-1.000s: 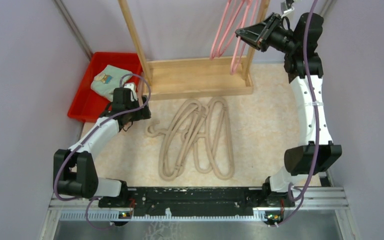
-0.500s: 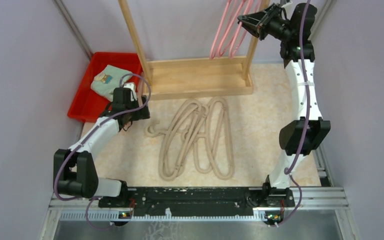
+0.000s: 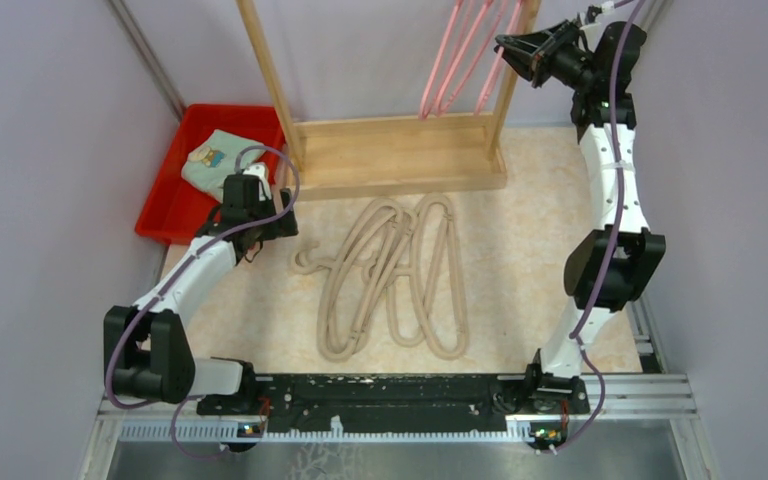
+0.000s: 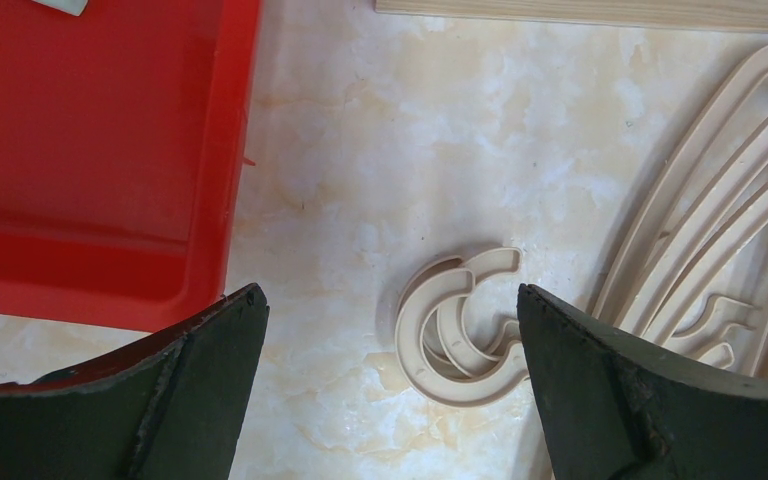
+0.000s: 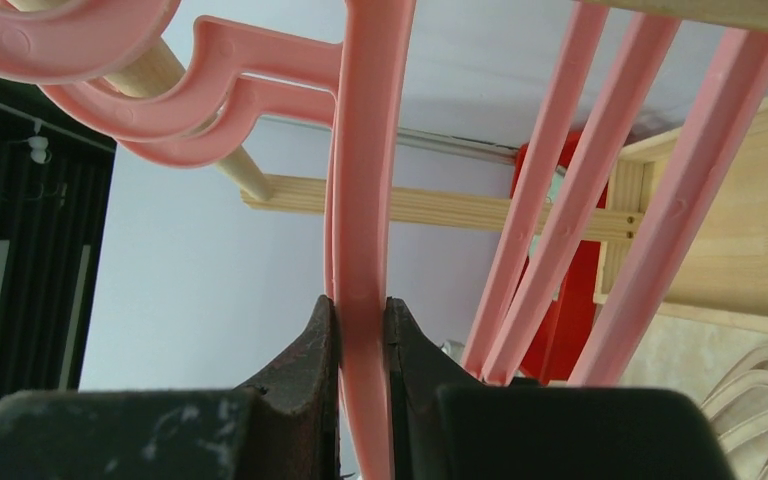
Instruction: Organize the hangers
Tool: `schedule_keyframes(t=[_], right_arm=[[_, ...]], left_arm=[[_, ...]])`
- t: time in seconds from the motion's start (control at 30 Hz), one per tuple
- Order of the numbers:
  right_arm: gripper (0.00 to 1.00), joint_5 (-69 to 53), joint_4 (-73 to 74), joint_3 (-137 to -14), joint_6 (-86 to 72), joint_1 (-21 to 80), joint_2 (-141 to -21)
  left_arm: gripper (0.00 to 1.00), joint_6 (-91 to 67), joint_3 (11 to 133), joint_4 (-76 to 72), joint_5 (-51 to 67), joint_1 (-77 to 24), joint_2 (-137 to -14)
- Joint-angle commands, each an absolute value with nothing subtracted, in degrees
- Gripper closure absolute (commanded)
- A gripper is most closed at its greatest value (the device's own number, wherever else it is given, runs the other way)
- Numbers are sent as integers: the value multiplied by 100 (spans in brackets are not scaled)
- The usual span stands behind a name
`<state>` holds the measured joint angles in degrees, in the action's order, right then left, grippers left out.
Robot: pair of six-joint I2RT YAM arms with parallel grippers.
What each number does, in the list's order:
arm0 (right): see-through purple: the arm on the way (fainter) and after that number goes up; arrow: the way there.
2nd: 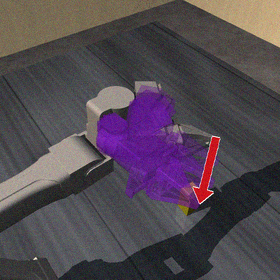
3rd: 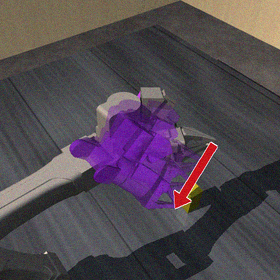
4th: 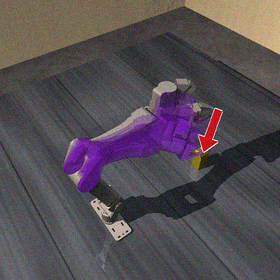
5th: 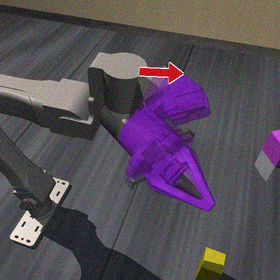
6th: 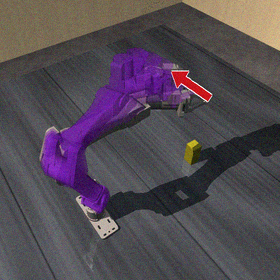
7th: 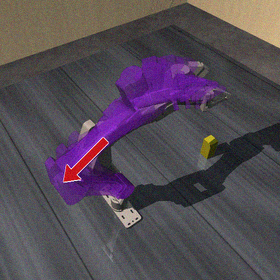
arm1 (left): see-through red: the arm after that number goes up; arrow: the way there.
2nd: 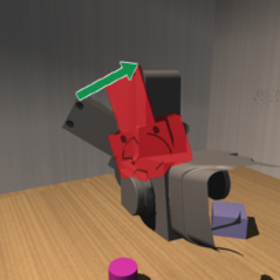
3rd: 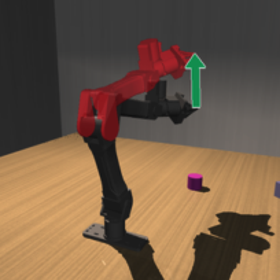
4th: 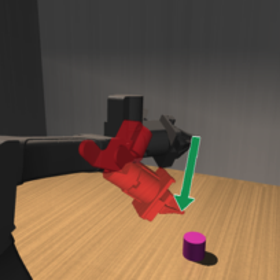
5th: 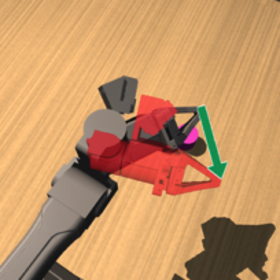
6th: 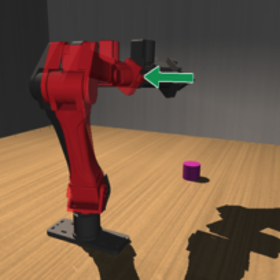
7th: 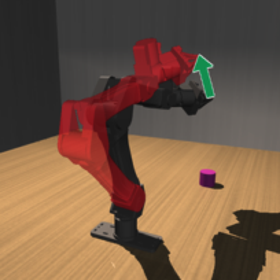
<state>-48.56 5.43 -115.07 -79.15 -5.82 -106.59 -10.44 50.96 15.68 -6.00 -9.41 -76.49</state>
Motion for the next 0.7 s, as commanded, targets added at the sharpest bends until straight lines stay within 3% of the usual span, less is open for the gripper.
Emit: schedule_keyframes(t=[0.0, 0.33, 0.67], right_arm=[[100, -5076, 620, -11047, -8025, -670, -10436], [40, -5053, 791, -10640, -7348, -892, -9789], [23, -4529, 1688, -9683, -5833, -1305, -8378]], left_arm=[[0, -989, 5115, 1600, -656, -984, -7478], [0, -975, 5151, 1608, -638, -984, -7514], [0, -976, 5196, 1591, -560, -984, -7567]])
